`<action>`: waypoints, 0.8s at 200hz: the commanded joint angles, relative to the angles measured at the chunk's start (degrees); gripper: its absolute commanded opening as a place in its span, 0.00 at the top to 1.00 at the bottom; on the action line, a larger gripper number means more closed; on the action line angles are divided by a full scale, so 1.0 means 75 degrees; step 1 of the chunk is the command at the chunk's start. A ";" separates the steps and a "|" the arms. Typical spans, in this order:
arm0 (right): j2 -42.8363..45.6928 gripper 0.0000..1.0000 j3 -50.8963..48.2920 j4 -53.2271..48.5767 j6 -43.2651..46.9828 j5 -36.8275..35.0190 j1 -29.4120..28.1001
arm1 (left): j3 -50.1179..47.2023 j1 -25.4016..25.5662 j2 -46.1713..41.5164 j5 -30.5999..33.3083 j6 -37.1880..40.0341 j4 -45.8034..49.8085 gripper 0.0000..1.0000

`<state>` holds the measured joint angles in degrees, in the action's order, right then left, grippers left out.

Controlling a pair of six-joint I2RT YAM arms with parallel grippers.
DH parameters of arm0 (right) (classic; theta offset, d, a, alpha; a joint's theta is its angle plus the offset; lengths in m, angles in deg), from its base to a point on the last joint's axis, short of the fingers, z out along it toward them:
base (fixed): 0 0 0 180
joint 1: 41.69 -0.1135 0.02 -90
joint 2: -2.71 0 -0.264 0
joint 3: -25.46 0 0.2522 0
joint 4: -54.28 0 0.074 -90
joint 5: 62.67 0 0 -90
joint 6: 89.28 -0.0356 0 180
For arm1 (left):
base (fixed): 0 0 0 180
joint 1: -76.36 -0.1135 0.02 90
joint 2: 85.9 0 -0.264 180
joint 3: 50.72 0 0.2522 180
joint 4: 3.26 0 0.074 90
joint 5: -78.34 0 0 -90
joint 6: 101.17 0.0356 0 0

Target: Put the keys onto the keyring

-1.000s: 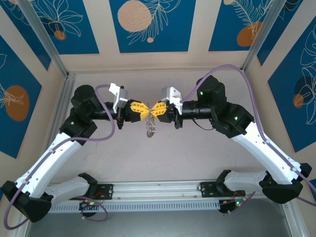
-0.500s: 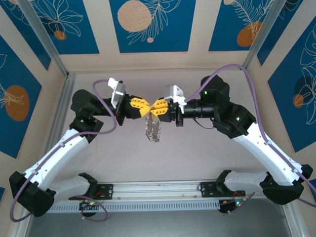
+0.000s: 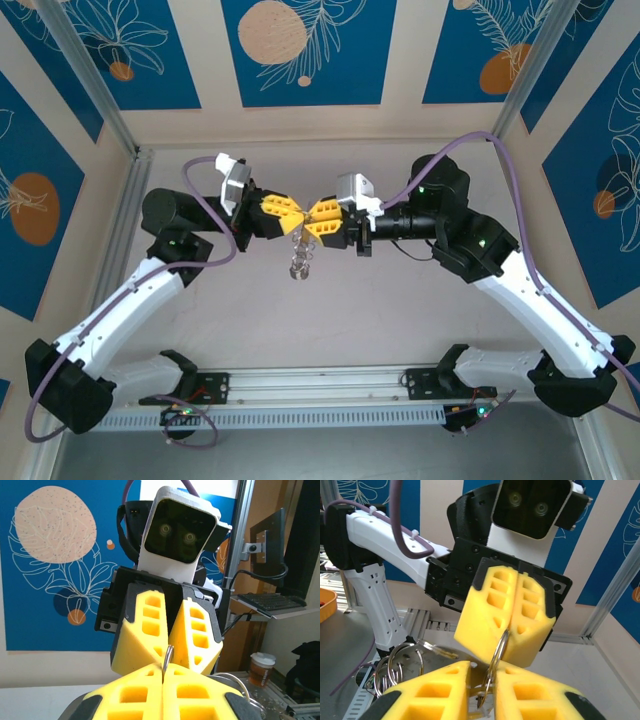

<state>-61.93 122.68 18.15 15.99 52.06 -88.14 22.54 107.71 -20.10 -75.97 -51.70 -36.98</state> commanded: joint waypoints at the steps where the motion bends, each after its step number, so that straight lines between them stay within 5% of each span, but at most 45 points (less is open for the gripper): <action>1: 0.0080 0.80 -0.0373 -0.0217 -0.0145 0.0441 -0.0055 | 0.0327 -0.0007 0.0055 0.0349 -0.0745 -0.1555 1.00; 107: 0.0056 0.78 -0.0348 -0.0100 -0.0264 0.0204 -0.0062 | 0.0348 0.0004 0.0215 0.0340 -0.1602 -0.2436 1.00; 160: 0.0168 0.90 -0.0434 -0.0049 -0.0339 0.0148 -0.0053 | 0.0418 0.0012 0.0291 0.0309 -0.1755 -0.2614 1.00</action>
<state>-60.86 120.58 21.03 14.07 53.09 -88.23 22.72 107.76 -17.79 -76.36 -63.46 -50.66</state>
